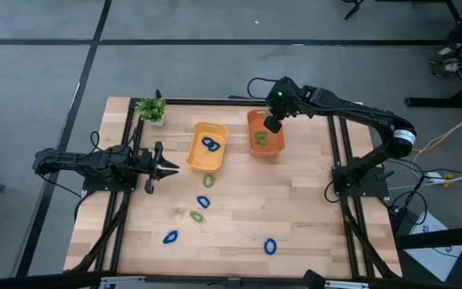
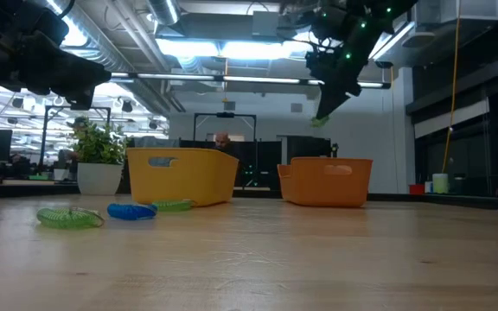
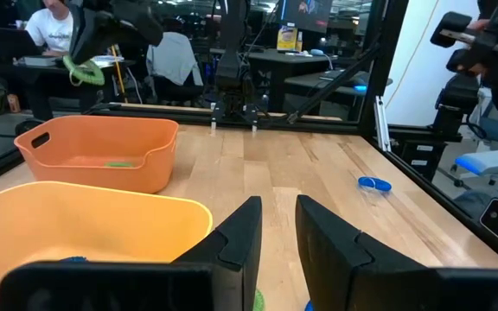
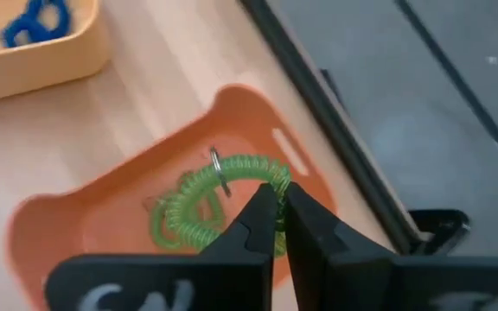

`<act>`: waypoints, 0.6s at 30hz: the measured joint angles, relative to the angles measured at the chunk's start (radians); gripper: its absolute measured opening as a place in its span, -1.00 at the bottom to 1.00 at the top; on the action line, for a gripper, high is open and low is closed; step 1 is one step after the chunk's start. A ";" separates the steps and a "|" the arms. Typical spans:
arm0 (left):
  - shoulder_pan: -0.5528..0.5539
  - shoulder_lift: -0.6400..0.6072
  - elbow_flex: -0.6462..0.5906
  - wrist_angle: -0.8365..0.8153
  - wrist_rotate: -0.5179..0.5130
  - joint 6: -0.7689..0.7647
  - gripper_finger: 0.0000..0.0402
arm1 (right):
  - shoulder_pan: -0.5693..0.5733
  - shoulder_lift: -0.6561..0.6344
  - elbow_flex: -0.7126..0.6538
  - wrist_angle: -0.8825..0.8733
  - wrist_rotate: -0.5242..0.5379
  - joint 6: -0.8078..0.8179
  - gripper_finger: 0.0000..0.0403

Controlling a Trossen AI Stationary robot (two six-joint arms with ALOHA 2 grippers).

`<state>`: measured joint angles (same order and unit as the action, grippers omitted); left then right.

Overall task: Sort items
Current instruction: Put the green keychain into the orange bin

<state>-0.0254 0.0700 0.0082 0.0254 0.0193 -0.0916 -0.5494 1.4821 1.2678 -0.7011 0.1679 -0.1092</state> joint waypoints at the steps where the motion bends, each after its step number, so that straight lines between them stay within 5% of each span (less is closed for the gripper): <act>1: 0.000 0.000 0.000 0.000 0.000 0.000 -0.65 | -0.002 0.004 0.000 -0.001 -0.019 -0.012 -0.92; 18: 0.000 0.000 0.000 0.000 0.000 0.000 -0.65 | -0.004 0.005 0.000 -0.022 -0.083 -0.085 -0.92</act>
<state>-0.0254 0.0700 0.0082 0.0254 0.0193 -0.0914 -0.5537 1.4872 1.2678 -0.7228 0.0853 -0.1944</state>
